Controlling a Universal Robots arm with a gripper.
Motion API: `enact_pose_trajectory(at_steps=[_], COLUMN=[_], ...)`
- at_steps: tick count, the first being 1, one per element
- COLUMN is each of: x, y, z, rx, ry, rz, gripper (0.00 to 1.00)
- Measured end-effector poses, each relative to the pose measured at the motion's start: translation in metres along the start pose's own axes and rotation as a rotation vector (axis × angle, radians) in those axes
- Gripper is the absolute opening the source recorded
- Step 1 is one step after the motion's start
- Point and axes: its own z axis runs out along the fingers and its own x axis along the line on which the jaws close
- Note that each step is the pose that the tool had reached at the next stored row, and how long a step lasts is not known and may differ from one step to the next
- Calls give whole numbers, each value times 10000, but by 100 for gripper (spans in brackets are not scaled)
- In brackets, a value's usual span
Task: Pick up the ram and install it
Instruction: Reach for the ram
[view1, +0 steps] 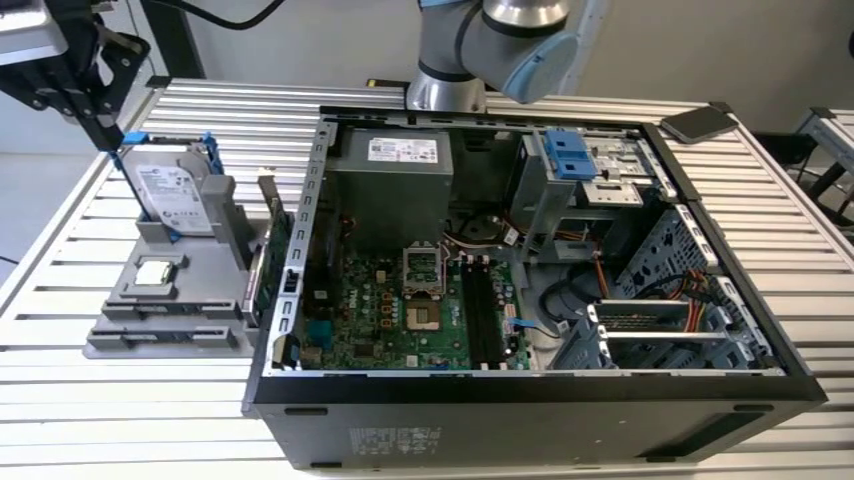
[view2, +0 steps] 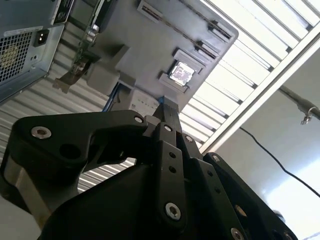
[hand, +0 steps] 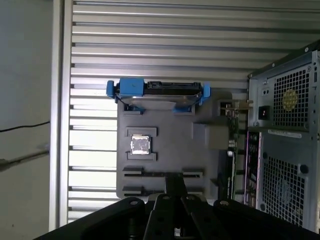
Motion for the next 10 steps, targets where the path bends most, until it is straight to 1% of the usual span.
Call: enact_pose_trajectory(at_steps=[10], x=[2], y=[-223], z=[-11], rx=[0], ry=[0], rz=[0], gripper=[0])
